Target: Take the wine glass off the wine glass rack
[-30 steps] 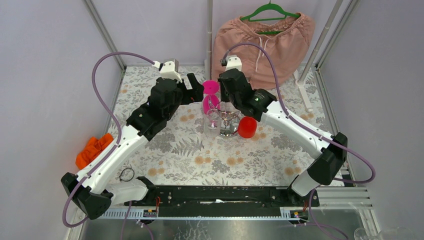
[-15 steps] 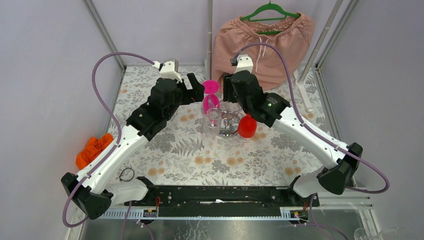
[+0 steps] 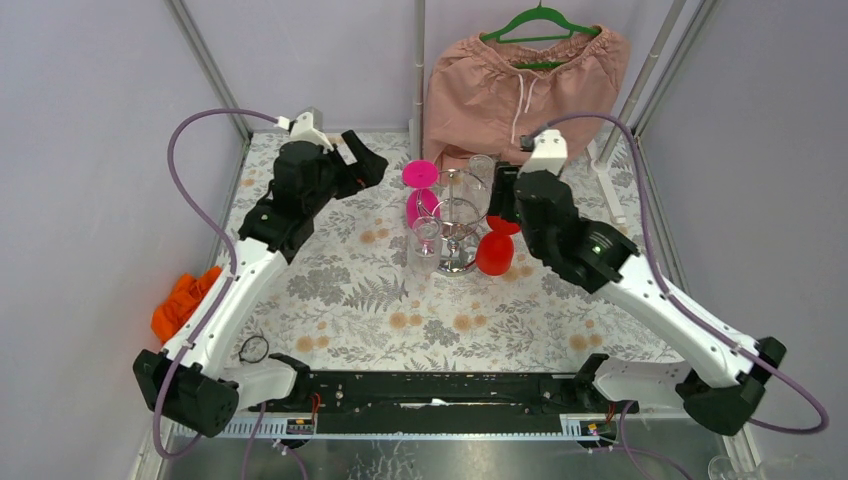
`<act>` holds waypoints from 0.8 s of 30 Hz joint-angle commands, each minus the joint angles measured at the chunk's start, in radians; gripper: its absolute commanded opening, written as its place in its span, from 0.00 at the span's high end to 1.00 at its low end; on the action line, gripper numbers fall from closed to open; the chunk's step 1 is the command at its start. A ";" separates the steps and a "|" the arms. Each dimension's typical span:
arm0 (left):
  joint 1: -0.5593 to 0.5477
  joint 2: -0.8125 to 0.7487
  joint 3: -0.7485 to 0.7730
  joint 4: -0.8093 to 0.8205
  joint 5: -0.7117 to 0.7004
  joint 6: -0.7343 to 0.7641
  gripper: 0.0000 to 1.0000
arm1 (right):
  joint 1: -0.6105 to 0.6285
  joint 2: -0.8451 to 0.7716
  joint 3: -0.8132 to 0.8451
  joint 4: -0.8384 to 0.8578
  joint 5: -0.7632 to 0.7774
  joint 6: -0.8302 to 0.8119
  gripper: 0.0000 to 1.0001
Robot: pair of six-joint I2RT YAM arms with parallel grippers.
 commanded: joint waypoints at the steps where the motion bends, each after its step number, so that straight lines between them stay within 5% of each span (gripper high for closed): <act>1: 0.088 0.021 -0.037 0.109 0.194 -0.047 0.01 | 0.007 -0.112 -0.041 0.024 0.109 0.017 0.34; 7: 0.208 0.110 -0.094 0.296 0.450 -0.124 0.01 | 0.007 -0.205 -0.087 0.007 0.189 0.015 0.33; 14: 0.224 0.300 -0.040 0.469 0.680 -0.201 0.05 | 0.007 -0.262 -0.132 0.004 0.231 0.027 0.33; 24: 0.224 0.387 -0.055 0.622 0.776 -0.273 0.10 | 0.007 -0.283 -0.181 0.016 0.254 0.038 0.33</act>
